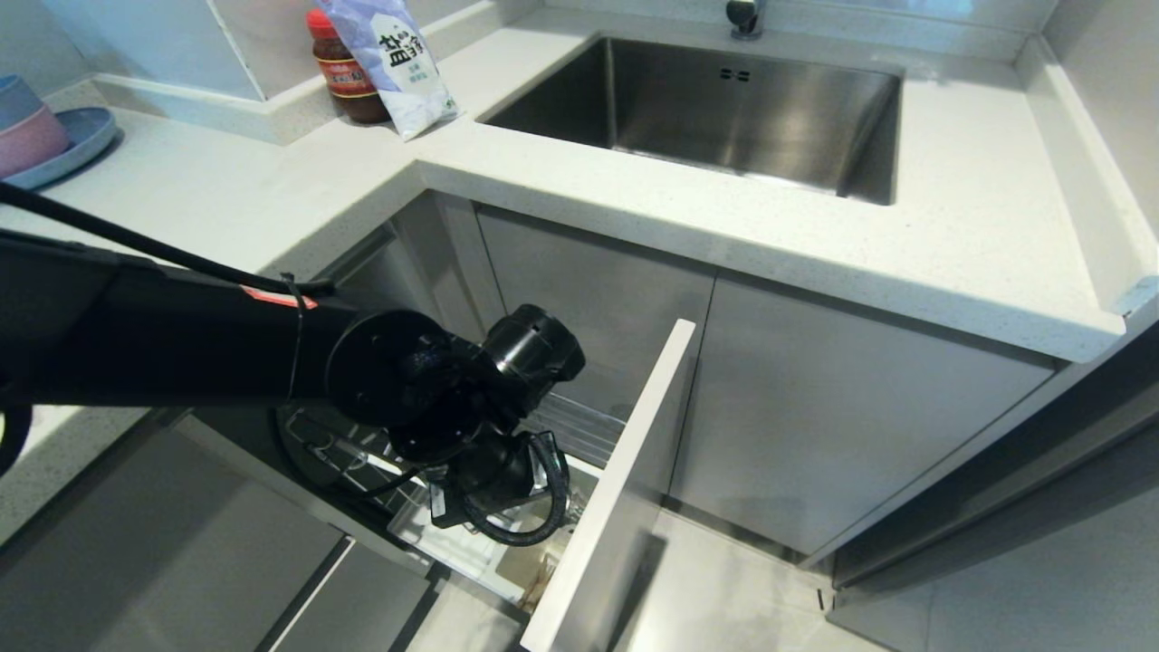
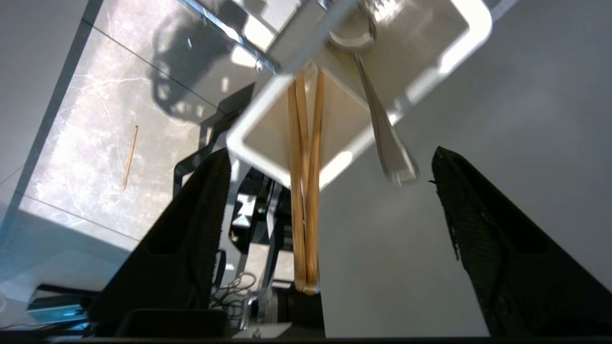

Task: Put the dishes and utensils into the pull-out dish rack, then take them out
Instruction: Take the fork out of the cupboard

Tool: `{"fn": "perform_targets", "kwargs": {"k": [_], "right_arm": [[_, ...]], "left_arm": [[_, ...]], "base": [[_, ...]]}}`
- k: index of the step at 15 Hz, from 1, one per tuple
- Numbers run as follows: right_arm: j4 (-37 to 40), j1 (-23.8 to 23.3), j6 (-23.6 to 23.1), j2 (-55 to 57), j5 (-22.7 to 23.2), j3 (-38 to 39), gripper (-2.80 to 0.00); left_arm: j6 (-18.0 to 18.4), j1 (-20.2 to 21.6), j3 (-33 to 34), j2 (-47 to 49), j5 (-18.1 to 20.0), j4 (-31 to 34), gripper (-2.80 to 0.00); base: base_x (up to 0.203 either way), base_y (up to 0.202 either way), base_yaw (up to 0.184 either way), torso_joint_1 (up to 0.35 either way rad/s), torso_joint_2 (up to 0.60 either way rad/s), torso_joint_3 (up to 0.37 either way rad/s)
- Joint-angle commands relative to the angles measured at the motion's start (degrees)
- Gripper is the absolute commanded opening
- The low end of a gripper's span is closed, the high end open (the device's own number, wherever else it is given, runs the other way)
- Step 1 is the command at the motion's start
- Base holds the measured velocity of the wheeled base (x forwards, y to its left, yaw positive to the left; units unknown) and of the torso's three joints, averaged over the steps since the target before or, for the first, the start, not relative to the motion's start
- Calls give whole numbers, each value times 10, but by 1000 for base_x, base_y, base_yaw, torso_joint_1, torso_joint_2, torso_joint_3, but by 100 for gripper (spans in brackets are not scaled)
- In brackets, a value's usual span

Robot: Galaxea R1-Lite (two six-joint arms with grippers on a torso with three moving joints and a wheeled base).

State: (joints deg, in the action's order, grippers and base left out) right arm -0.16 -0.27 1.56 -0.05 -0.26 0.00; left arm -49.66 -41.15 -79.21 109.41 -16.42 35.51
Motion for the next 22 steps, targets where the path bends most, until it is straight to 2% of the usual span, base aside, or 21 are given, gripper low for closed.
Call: {"fn": "perform_targets", "kwargs": {"k": [1,7,11,22], "right_arm": [[0,0,0,-1,0,1,-280],[0,0,0,-1,0,1,-280],[0,0,0,-1,0,1,-280],[0,0,0,-1,0,1,-280]], "left_arm": [[-1,20,-1,21,-2,-6,0],[-1,39,23,54,-1,-121,0],[-1,48,38,57,-2,-164,0],[-2,50,39,56,-8,-172,0]], "base": [[0,0,0,0,0,0],[0,0,0,0,0,0],[0,0,0,0,0,0],[0,0,0,0,0,0]]}}
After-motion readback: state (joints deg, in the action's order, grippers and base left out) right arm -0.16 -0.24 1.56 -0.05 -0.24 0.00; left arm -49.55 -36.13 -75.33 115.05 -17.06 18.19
